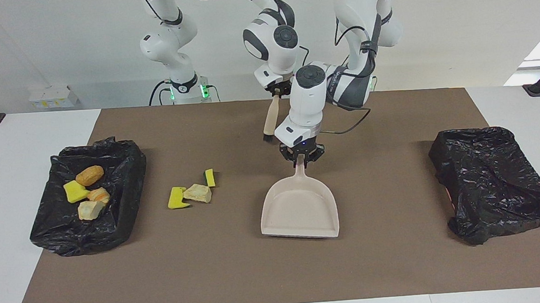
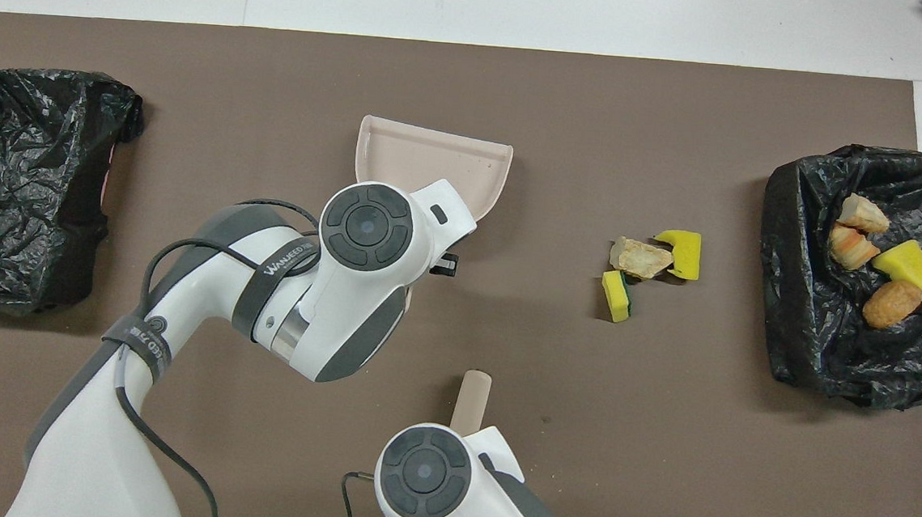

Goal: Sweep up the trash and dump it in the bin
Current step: 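Move the dustpan toward the sponges while the right gripper brings the brush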

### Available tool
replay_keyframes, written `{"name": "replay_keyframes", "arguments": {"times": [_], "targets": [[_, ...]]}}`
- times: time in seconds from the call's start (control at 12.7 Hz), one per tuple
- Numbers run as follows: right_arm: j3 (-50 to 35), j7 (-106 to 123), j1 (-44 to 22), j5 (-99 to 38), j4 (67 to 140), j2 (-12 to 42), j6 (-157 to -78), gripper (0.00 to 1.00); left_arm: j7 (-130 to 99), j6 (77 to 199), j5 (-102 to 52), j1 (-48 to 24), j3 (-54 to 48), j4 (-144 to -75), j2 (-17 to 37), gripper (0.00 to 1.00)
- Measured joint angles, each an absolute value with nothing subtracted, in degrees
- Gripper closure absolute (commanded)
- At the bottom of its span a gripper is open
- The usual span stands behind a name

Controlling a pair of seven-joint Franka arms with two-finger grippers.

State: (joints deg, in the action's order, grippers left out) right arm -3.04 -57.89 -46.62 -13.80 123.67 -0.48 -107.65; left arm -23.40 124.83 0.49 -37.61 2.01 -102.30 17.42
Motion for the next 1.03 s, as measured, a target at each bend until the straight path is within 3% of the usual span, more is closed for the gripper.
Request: {"name": "replay_keyframes", "arguments": {"times": [0.55,1.03], "targets": [[-2.7,-39.1,-32.1,-3.6,122.5,-4.6,-100.3,1.00,-11.6,116.7,0.6,-37.6,2.1,-102.5,16.7,1.00],[-2.5,-27.4,-18.7,3.2,115.0,-0.3,-99.1,1.00,17.0,113.7,0.9,-35.1,2.5,-102.5,16.4,1.00]]}}
